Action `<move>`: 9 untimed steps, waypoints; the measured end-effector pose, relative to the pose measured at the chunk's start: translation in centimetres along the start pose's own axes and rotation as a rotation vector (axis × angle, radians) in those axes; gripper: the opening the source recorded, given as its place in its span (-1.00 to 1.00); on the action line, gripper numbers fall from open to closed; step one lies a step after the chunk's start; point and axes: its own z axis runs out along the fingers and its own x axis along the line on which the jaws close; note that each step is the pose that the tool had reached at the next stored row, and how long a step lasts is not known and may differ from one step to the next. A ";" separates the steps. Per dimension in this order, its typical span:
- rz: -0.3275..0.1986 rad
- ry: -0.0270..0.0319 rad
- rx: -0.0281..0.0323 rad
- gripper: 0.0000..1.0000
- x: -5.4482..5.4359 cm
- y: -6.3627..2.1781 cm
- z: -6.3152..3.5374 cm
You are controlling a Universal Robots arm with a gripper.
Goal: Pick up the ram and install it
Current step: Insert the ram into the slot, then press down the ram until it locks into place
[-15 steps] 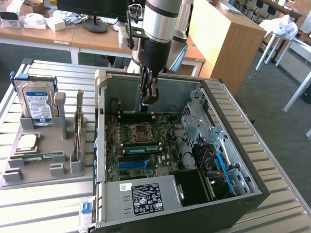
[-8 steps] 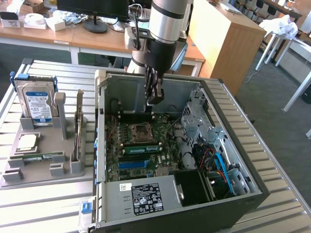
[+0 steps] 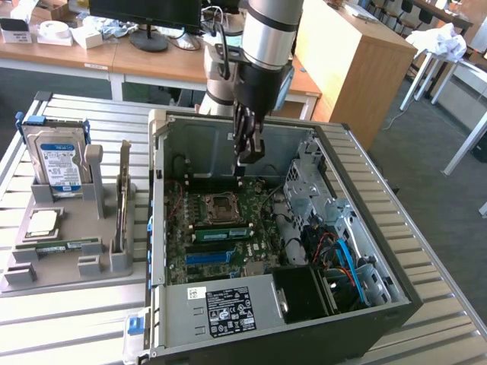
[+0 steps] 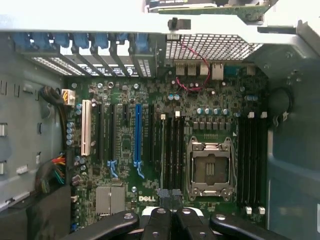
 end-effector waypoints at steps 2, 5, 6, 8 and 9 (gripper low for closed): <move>0.000 0.0000 -0.0001 -0.80 0.0 -0.27 0.00; 0.000 0.0000 -0.0001 -0.80 0.0 -0.46 -0.01; 0.000 0.0000 -0.0001 -0.80 0.0 -0.48 -0.01; 0.000 0.0000 -0.0001 -0.80 0.0 -0.49 -0.01; 0.000 0.0000 -0.0001 -0.80 0.0 -0.49 -0.01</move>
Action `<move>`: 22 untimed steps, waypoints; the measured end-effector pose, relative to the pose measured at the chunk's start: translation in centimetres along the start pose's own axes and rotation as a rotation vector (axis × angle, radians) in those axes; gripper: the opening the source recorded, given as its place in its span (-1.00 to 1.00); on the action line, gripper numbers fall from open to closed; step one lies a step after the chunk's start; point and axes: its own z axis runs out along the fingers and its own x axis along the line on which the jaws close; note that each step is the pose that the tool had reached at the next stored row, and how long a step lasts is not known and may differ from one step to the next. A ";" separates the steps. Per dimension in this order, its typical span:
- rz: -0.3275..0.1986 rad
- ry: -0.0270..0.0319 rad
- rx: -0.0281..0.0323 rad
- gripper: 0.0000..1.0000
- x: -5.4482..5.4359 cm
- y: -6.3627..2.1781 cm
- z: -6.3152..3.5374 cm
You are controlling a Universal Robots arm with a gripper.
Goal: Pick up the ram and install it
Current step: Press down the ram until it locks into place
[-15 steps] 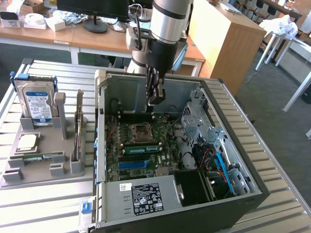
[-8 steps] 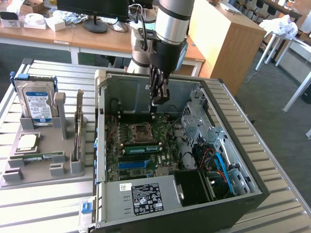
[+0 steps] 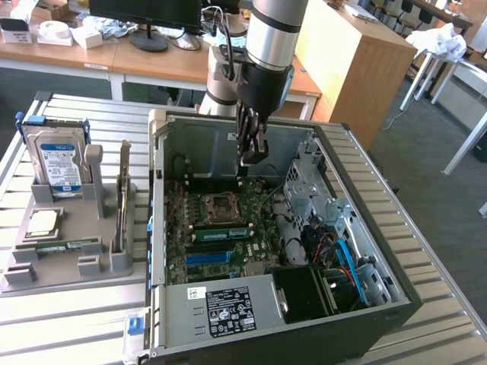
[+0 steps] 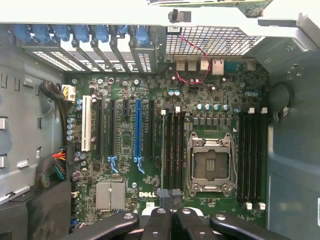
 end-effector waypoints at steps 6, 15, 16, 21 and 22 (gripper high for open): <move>0.000 0.0000 0.0000 -0.80 0.0 0.00 0.00; 0.022 -0.0003 -0.0002 -0.80 0.0 0.00 0.00; 0.029 -0.0004 -0.0001 -0.80 0.0 0.00 0.01; 0.069 -0.0014 -0.0003 -0.80 0.0 0.01 0.04; 0.080 -0.0017 -0.0003 -0.80 0.0 0.01 0.05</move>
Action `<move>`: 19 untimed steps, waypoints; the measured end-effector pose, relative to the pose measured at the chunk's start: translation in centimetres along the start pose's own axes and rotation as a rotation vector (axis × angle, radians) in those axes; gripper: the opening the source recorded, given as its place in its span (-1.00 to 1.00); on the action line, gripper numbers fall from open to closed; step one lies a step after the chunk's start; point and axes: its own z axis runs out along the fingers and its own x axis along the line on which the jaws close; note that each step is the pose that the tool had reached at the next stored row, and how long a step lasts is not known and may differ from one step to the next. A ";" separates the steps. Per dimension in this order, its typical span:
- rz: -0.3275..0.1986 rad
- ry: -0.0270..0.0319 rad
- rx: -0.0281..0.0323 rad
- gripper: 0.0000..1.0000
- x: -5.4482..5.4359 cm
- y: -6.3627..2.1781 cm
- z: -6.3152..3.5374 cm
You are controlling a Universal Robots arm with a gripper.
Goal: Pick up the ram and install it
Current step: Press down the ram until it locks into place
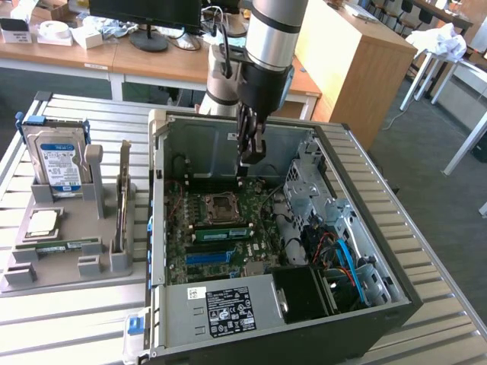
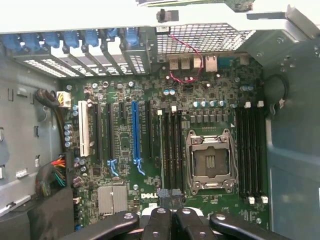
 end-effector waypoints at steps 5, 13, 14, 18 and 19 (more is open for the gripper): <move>0.045 -0.0008 -0.0003 -0.80 0.0 0.01 0.03; 0.132 -0.0028 -0.0006 -0.80 0.0 0.03 0.09; 0.143 -0.0030 -0.0006 -0.80 0.0 0.04 0.10; 0.189 -0.0040 -0.0009 -0.80 -0.1 0.04 0.14; 0.201 -0.0042 -0.0009 -0.80 -0.1 0.04 0.15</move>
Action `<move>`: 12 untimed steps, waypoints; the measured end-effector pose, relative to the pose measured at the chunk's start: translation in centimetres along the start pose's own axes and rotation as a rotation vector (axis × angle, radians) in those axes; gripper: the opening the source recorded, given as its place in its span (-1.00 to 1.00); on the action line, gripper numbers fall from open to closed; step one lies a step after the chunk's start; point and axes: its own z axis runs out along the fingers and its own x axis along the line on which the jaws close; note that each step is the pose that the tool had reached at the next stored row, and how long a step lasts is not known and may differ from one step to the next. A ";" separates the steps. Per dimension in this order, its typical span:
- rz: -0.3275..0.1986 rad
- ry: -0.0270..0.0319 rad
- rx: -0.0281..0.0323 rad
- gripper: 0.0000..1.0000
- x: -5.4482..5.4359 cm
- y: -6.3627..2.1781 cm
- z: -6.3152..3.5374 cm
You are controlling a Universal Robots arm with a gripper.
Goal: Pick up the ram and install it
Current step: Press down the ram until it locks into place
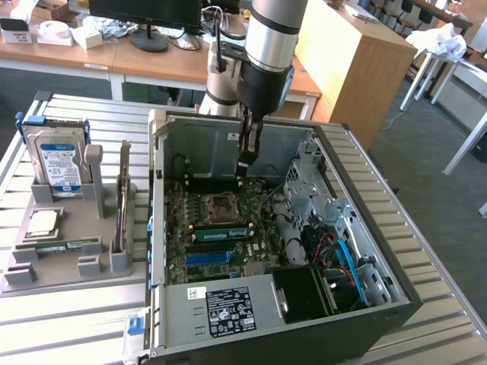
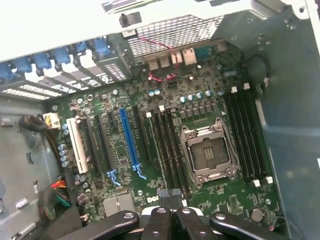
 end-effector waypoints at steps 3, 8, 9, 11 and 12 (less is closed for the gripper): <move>0.035 -0.0007 -0.0001 -0.80 0.0 0.01 0.03; 0.096 -0.0020 -0.0005 -0.80 0.0 0.02 0.08; 0.109 -0.0022 -0.0005 -0.80 0.0 0.02 0.09; 0.134 -0.0028 -0.0006 -0.80 -0.1 0.02 0.12; 0.146 -0.0030 -0.0006 -0.80 -0.1 0.02 0.13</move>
